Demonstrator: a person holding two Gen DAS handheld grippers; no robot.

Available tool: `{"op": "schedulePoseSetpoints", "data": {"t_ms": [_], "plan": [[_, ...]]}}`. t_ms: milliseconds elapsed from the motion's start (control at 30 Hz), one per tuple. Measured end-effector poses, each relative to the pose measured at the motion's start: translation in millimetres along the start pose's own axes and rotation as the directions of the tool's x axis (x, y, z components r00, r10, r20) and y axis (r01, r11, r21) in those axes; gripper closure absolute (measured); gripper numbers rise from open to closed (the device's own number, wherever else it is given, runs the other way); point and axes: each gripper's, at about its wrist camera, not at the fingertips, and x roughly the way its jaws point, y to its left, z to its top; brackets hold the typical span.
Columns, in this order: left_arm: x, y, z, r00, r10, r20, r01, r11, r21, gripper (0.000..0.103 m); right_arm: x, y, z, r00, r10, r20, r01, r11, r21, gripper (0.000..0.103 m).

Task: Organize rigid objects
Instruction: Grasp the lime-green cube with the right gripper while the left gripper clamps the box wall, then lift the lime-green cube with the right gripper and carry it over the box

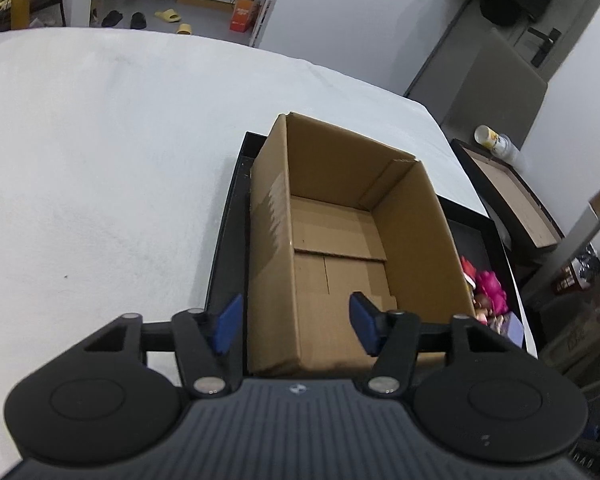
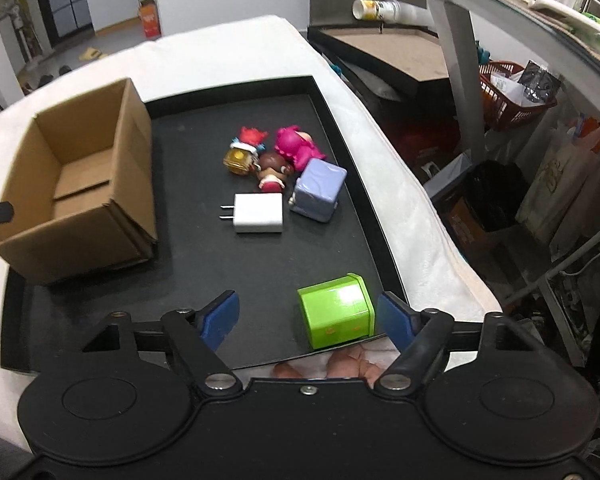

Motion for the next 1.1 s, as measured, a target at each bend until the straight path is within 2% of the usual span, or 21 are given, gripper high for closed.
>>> {"op": "schedulePoseSetpoints", "data": {"t_ms": [333,433,667,733,800,1100], "plan": [[19.9,15.8,-1.5,0.999,-0.031,0.034,0.031,0.999,-0.022,0.057,37.2,3.9,4.6,0.997,-0.056,-0.052,0.053,0.997,-0.056,0.033],[19.0,20.7,-1.9,0.998,-0.007,0.062,0.006,1.000,0.018,0.057,47.4,2.7,6.5,0.995,-0.083,-0.059,0.079,0.994,-0.069,0.033],[24.4,25.3,-6.5,0.997,-0.066,0.050,0.065,0.998,0.027,0.068,65.0,3.8,7.7,0.992,-0.100,-0.075,0.094,0.993,-0.074,0.033],[25.4,25.7,-7.9,0.995,-0.081,0.051,0.080,0.996,0.028,0.071,68.3,7.2,5.8,0.991,-0.104,-0.080,0.096,0.991,-0.094,0.036],[25.6,26.6,-8.3,0.995,-0.086,0.054,0.085,0.996,0.028,0.072,71.7,9.8,4.2,0.989,-0.115,-0.095,0.104,0.988,-0.113,0.048],[26.3,30.8,-8.7,0.993,-0.096,0.063,0.095,0.995,0.014,0.072,55.4,18.8,12.3,0.998,-0.047,-0.049,0.041,0.992,-0.116,0.052]]}}
